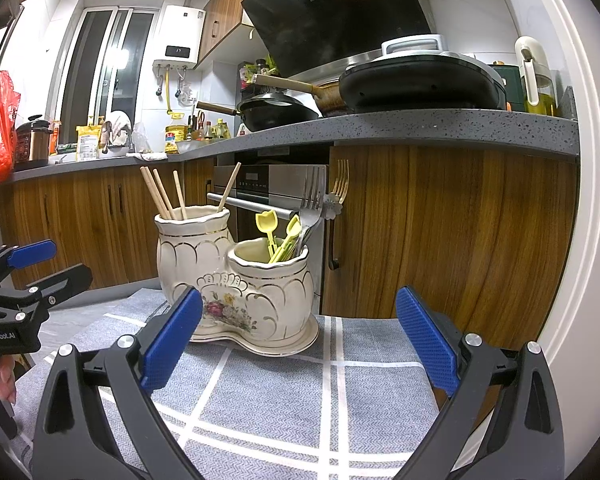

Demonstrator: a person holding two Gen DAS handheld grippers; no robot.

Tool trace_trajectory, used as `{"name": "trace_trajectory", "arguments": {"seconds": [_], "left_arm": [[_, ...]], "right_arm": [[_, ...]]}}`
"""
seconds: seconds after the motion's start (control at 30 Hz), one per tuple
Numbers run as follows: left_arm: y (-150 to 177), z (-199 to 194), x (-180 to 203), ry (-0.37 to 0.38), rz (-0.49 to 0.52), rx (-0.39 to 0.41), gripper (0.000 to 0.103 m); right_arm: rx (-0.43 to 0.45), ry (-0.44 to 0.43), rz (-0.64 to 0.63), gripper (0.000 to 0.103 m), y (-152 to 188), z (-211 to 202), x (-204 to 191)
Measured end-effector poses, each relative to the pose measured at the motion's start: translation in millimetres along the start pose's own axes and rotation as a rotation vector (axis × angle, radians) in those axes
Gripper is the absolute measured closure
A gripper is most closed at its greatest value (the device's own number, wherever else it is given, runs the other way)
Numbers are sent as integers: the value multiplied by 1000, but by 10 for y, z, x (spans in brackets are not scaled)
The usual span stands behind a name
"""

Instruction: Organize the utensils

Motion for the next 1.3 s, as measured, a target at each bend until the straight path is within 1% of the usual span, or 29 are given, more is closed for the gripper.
{"name": "trace_trajectory", "arguments": {"seconds": [0.53,0.7,1.1,1.3], "left_arm": [[52,52,-39,-4,-14,-5,5],[59,57,-48,9,-19,-7,5],[52,41,-41,-15,-11,5,5],[56,32,-42,-11,-15,5,5]], "right_arm": [[-3,2,-2,7,15,7,-4],[-3,2,-3,7,12,8,-6],[-3,3,-2,7,13,5,-6],[-4,3,-1,7,16,12,0]]}}
Point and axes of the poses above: each gripper's, at about its wrist camera, not at the fingertips, and z roughly the way its jaws point, x to its right, y to its underside, the point moved 7 cm from there along z, roughly the way its jaws point, and after that the axes turned 15 degrees about -x, right-handed, at the moved point
